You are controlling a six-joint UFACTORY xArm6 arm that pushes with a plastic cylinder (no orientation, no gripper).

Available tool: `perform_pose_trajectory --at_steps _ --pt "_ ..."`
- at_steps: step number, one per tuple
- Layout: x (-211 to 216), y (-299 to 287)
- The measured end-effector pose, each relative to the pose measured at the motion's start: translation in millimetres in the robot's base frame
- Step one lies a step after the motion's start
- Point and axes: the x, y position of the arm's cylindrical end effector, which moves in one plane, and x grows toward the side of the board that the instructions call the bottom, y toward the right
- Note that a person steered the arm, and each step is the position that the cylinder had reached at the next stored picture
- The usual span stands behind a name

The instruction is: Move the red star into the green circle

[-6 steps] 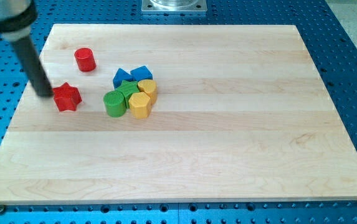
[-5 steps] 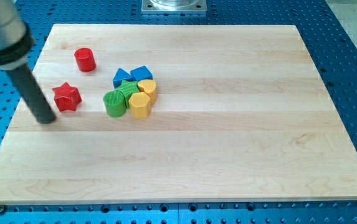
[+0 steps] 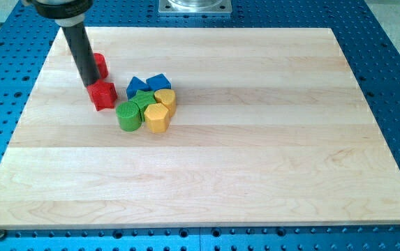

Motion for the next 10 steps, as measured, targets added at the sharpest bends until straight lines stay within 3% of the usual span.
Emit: perform_pose_trajectory --at_steps 1,3,6,8,9,10 --pt "42 3" --pt "71 -18" --pt "83 26" --pt "39 -21" --pt "-16 -38" --pt "-58 6"
